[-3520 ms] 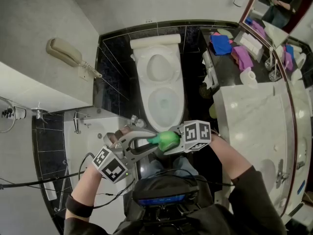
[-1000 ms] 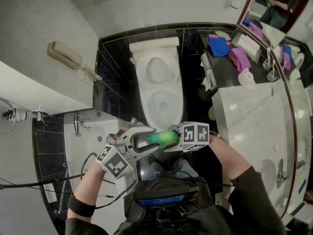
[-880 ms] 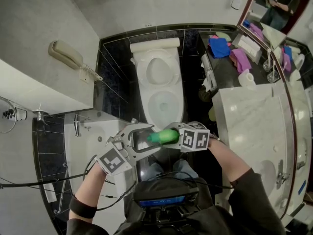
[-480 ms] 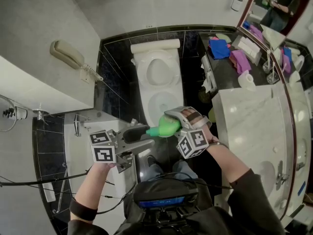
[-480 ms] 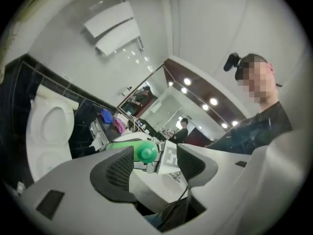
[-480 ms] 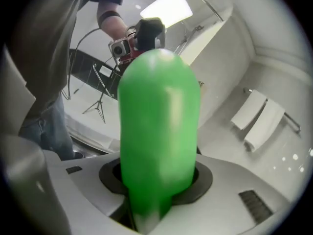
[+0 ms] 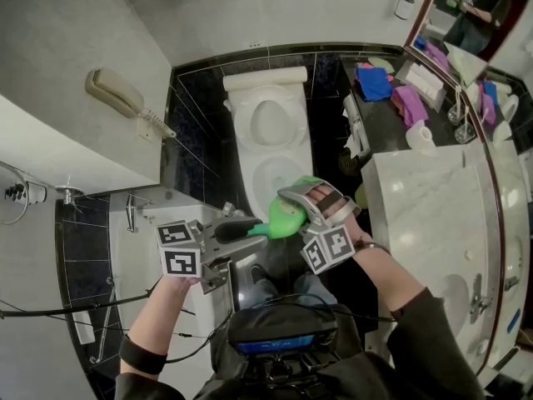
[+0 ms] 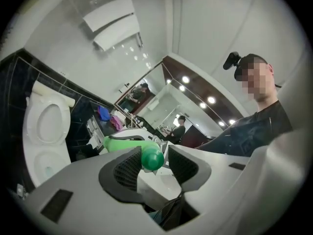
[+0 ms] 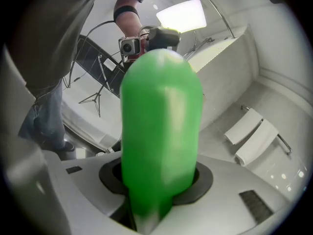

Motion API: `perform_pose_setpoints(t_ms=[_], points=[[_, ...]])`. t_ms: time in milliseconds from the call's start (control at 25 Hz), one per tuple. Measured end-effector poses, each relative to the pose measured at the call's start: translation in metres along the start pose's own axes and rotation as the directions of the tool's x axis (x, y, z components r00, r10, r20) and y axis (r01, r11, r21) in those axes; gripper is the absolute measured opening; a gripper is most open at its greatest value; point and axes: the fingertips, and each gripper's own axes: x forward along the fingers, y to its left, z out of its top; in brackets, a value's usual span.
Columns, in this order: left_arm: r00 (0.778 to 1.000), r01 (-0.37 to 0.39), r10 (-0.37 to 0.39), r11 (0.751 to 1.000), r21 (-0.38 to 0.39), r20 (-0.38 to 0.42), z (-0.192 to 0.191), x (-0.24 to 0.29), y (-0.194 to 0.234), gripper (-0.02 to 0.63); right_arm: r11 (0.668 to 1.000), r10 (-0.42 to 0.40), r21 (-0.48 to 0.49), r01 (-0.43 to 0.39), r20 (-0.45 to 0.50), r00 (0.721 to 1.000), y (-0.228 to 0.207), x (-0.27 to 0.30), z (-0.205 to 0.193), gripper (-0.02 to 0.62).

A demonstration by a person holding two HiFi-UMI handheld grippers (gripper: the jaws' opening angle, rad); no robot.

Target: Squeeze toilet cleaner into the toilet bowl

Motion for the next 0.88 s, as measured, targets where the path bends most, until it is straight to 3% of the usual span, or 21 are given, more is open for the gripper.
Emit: perform_pose_setpoints(t_ms=[40,200,280,360,440,560,640,720,800,880], points=[[1.0,-0.009,0.009,1.0,0.014,-0.001,0.0,0.0,0.002,0.13,1.0,0.004,0.004,-0.004,0.001,1.0,0.001,0.0,0.0,0.202],[0.999,-0.027,0.028,0.998,0.065,-0.022,-0.002,-0.001,0.005,0.126,0.997,0.064,0.038,-0.064,0.003,0.998,0.008,0.002,-0.001,0.201],[0.998,-0.042,0.048,0.99,0.132,-0.04,-0.002,0.0,0.006,0.126,0.983,0.151,0.099,-0.152,0.017,0.988,0.018,0.004,-0.001,0.199],[0.994,-0.059,0.08,0.965,0.256,-0.069,-0.003,0.0,0.006,0.126,0.942,0.274,0.188,-0.279,0.054,0.96,0.034,0.004,0.002,0.2],[0.984,-0.065,0.129,0.899,0.433,-0.12,-0.007,0.001,0.004,0.126,0.861,0.406,0.284,-0.421,0.116,0.907,0.055,0.003,0.007,0.201],[0.953,-0.027,0.22,0.746,0.666,-0.209,-0.012,0.007,-0.01,0.126,0.692,0.561,0.395,-0.605,0.233,0.794,0.082,-0.006,0.019,0.199],[0.944,0.002,0.248,0.658,0.753,-0.22,-0.016,0.009,-0.014,0.124,0.574,0.625,0.435,-0.693,0.313,0.715,0.093,-0.015,0.03,0.198],[0.945,0.019,0.253,0.588,0.809,-0.206,-0.02,0.01,-0.016,0.124,0.477,0.661,0.452,-0.754,0.381,0.646,0.102,-0.023,0.038,0.198],[0.945,0.033,0.258,0.532,0.846,-0.199,-0.025,0.011,-0.018,0.126,0.423,0.676,0.449,-0.787,0.422,0.604,0.109,-0.028,0.041,0.196],[0.944,0.045,0.262,0.501,0.865,-0.2,-0.029,0.013,-0.019,0.126,0.396,0.687,0.446,-0.803,0.436,0.581,0.114,-0.032,0.041,0.196]])
